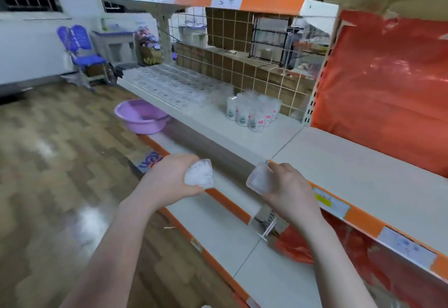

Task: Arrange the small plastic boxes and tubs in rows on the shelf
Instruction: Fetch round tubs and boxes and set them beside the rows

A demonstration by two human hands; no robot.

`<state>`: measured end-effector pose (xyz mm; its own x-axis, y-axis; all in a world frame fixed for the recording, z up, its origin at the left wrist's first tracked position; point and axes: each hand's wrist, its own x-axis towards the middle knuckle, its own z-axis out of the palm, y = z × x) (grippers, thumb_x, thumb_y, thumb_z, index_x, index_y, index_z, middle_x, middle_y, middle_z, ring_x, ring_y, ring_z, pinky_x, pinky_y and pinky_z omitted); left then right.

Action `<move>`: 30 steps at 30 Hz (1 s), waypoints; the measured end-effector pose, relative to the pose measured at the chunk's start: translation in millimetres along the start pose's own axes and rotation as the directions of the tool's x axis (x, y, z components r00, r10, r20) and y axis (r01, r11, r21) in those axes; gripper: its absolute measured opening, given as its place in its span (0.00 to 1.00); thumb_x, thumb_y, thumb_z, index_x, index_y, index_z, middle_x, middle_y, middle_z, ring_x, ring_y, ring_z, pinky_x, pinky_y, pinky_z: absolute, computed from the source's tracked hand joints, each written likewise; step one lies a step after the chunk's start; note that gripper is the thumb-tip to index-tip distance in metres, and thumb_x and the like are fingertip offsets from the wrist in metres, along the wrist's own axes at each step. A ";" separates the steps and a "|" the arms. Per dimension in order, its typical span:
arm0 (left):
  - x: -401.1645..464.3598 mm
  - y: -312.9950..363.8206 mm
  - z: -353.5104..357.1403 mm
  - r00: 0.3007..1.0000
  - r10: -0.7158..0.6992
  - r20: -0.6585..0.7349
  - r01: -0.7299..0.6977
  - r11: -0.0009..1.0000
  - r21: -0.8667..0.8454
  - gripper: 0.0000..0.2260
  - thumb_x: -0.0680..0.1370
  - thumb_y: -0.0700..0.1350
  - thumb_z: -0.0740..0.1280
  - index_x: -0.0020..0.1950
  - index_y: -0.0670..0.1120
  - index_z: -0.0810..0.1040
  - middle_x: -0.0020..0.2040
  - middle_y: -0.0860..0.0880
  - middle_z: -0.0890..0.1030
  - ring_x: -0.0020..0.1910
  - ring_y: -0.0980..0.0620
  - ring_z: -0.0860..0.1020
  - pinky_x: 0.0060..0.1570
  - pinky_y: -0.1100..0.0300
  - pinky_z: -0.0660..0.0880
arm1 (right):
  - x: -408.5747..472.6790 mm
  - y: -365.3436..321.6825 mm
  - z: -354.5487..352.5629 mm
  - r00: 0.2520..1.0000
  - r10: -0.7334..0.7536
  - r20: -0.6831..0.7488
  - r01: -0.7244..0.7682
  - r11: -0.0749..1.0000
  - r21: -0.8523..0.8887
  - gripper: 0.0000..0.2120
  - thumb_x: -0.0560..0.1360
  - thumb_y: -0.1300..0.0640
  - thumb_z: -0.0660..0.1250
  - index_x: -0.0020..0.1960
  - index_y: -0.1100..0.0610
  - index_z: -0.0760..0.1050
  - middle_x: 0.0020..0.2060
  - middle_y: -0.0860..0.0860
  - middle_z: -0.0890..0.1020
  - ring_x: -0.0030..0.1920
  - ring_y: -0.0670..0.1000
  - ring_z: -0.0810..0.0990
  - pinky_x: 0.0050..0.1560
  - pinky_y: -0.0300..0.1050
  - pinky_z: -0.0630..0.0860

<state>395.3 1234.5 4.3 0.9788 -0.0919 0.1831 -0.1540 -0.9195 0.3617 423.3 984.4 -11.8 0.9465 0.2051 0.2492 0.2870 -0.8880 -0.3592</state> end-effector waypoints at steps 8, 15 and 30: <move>63.5 -102.8 -18.5 0.996 -0.090 0.005 0.090 0.995 0.047 0.27 0.67 0.56 0.74 0.64 0.51 0.73 0.56 0.54 0.75 0.57 0.53 0.73 0.54 0.59 0.69 | 106.1 -64.2 62.0 0.999 -0.045 0.012 0.044 0.996 0.077 0.23 0.66 0.60 0.67 0.60 0.58 0.72 0.54 0.54 0.76 0.56 0.58 0.73 0.50 0.47 0.69; 160.5 -183.9 -61.0 0.994 -0.103 0.031 0.100 0.991 0.086 0.21 0.68 0.52 0.74 0.58 0.48 0.75 0.52 0.52 0.78 0.51 0.50 0.78 0.50 0.52 0.74 | 222.3 -122.3 108.0 0.997 -0.028 0.065 0.022 0.995 0.095 0.19 0.66 0.59 0.65 0.57 0.56 0.72 0.52 0.53 0.75 0.54 0.56 0.73 0.47 0.45 0.69; 302.1 -375.2 -115.7 0.998 -0.060 -0.014 0.060 0.998 0.007 0.30 0.67 0.50 0.75 0.67 0.48 0.72 0.61 0.50 0.75 0.59 0.51 0.73 0.58 0.56 0.69 | 391.0 -239.1 180.5 0.991 0.043 0.130 -0.041 0.999 -0.024 0.25 0.66 0.60 0.66 0.63 0.58 0.71 0.58 0.55 0.74 0.58 0.56 0.73 0.53 0.46 0.73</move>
<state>733.1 1596.0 29.7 0.9843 -0.0311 0.1740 -0.0939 -0.9259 0.3658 751.4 1351.1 9.1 0.9692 0.2180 0.1147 0.2447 -0.9053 -0.3472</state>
